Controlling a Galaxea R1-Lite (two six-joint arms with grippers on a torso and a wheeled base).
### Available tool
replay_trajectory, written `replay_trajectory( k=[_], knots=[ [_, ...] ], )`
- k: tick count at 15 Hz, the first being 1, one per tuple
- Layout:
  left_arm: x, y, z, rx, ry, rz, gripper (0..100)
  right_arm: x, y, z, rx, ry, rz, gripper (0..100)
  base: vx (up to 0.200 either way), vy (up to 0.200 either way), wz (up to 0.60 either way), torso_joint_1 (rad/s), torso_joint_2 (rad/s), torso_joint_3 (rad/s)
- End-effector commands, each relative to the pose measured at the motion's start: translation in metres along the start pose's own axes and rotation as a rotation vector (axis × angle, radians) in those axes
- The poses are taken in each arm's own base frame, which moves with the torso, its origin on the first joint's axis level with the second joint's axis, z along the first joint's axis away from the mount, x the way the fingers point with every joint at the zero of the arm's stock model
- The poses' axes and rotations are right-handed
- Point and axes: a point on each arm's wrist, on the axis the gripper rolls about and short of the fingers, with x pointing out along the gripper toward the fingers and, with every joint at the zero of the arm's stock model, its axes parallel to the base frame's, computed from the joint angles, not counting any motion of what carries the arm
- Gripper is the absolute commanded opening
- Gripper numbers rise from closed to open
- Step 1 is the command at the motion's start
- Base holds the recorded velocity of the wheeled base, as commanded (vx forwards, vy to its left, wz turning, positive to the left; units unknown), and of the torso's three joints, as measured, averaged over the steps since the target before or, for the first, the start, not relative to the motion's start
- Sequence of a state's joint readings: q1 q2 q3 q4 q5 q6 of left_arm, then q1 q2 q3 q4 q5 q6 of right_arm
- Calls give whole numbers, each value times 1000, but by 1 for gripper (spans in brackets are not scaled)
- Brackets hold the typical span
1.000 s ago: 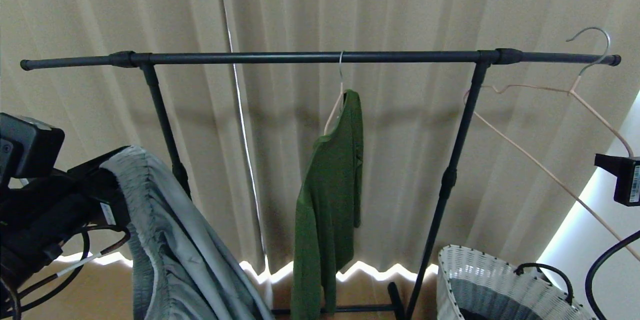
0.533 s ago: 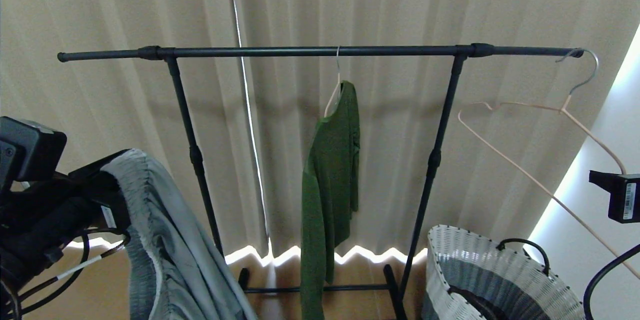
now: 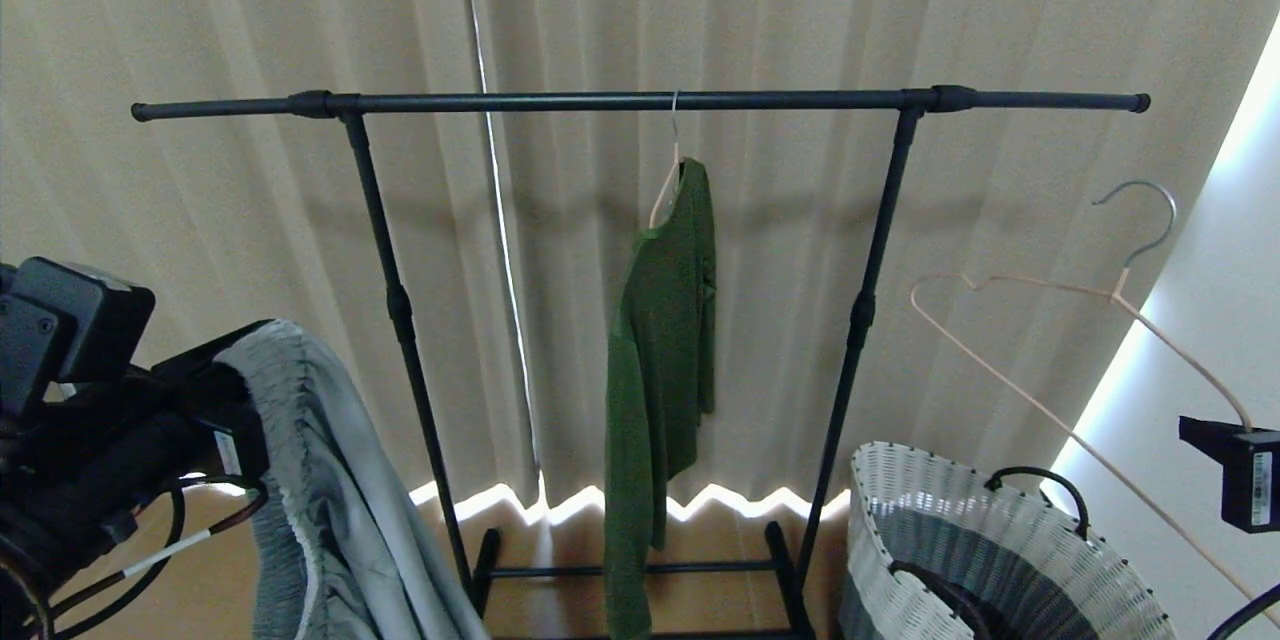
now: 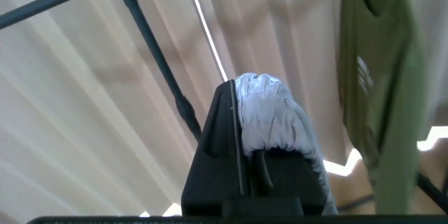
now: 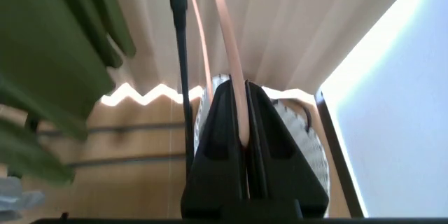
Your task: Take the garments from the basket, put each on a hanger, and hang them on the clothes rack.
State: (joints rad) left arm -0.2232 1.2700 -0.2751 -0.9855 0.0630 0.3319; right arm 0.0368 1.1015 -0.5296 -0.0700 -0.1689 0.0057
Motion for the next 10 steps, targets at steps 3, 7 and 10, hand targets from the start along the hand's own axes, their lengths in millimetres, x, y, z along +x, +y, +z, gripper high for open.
replay_trajectory(
  k=[3,7,10],
  knots=[
    [21,-4,-7,18,62,-11,0,-8,0,-21,-6,19,17,0,0,0,0,0,0,0],
    [49,-2,4,22,103,46,0,-19,6,-26,-88,-17,75,0,0,0,0,0,0,0],
    [62,-8,25,5,157,5,0,-30,18,-19,-138,-83,190,0,0,0,0,0,0,0]
  ],
)
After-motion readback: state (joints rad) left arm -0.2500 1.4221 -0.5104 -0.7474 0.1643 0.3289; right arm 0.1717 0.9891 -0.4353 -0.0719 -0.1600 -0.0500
